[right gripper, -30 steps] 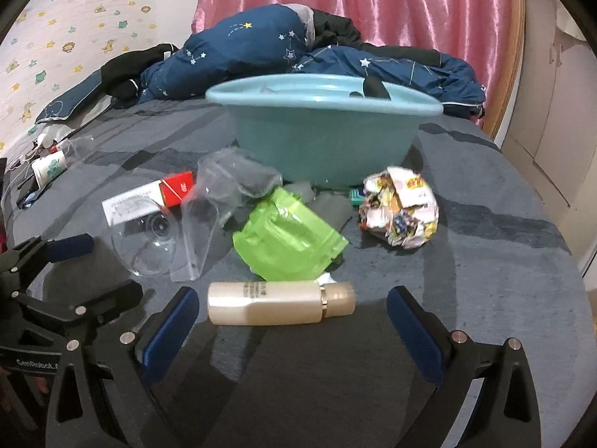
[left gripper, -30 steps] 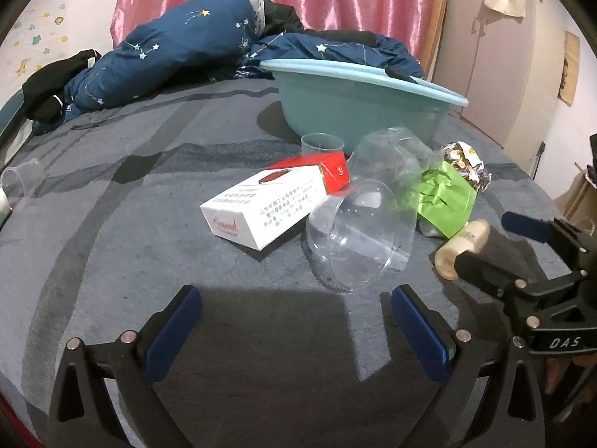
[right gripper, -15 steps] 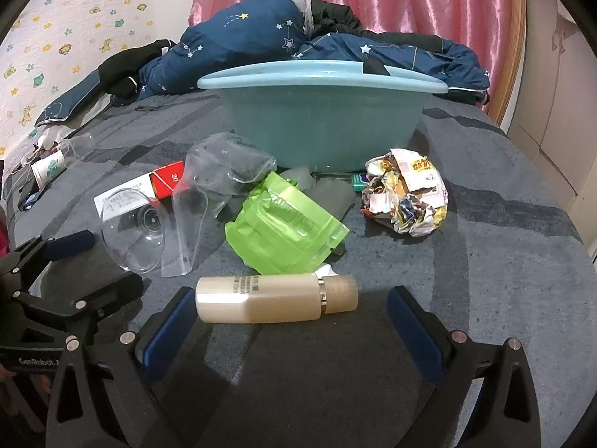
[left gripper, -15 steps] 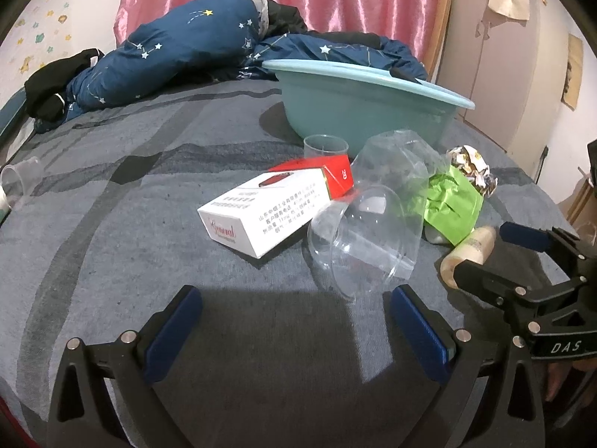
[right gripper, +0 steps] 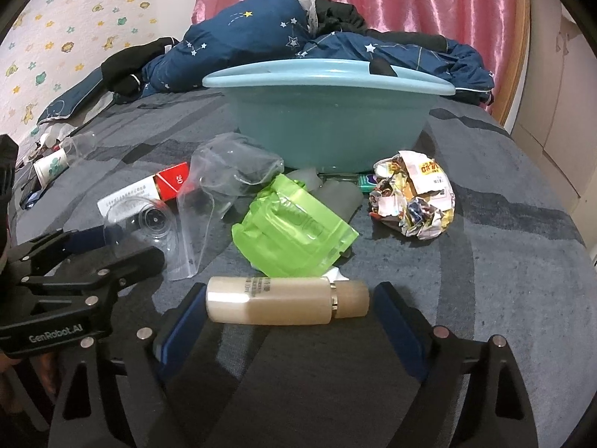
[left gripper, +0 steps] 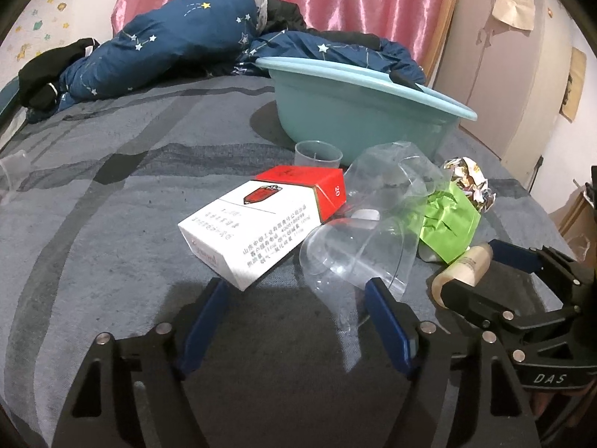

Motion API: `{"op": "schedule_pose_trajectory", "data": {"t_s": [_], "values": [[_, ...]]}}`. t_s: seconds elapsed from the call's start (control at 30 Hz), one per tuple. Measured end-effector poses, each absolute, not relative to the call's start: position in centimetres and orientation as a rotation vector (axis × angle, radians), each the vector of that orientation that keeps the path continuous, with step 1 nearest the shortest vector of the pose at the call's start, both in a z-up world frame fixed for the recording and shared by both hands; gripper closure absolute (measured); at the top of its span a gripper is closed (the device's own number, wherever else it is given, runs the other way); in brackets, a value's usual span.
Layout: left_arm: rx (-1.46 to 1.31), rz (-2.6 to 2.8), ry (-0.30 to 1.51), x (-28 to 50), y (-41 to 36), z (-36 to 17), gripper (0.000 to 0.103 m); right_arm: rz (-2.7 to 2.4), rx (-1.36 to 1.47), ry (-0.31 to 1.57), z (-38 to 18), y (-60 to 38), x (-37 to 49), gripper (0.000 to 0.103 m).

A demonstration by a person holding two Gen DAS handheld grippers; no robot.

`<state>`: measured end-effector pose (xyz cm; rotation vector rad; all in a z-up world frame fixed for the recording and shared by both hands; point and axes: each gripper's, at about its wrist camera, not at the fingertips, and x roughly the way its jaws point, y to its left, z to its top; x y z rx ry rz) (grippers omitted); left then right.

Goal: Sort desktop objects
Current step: 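Grasp the cream cosmetic bottle with the right gripper while the left gripper grasps a clear plastic cup, then carry the bottle with the right gripper while the left gripper carries the clear cup over the basin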

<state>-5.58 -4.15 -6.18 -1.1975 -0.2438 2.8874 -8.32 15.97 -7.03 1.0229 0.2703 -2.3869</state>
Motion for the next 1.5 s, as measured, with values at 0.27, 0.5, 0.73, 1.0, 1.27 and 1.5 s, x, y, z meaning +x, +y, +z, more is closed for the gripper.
{"op": "schedule_pose_trajectory", "data": {"t_s": [0.27, 0.5, 0.73, 1.0, 1.27, 1.5], "values": [[-1.184, 2.832, -0.249, -5.4, -4.1, -5.9, 0.096, -2.390, 1.031, 0.236, -6.8, 16.3, -8.1, 0.015], [-1.168, 2.817, -0.243, -4.5, -3.9, -5.0, 0.097, -2.402, 1.023, 0.236, -6.1, 16.6, -7.0, 0.015], [-1.119, 2.807, -0.217, -3.2, -3.0, -3.7, 0.098, -2.427, 0.997, 0.218, -5.0, 17.4, -5.6, 0.015], [-1.078, 2.810, -0.160, -1.7, -1.9, -2.0, 0.098, -2.467, 0.960, 0.191, -3.3, 18.7, -3.9, 0.015], [-1.046, 2.808, -0.118, -0.6, -0.9, -0.3, 0.098, -2.498, 0.925, 0.184, -1.7, 19.5, -2.6, 0.015], [-1.019, 2.808, -0.096, 0.0, -0.2, 1.4, 0.098, -2.529, 0.893, 0.168, -0.1, 20.4, -2.1, 0.015]]}}
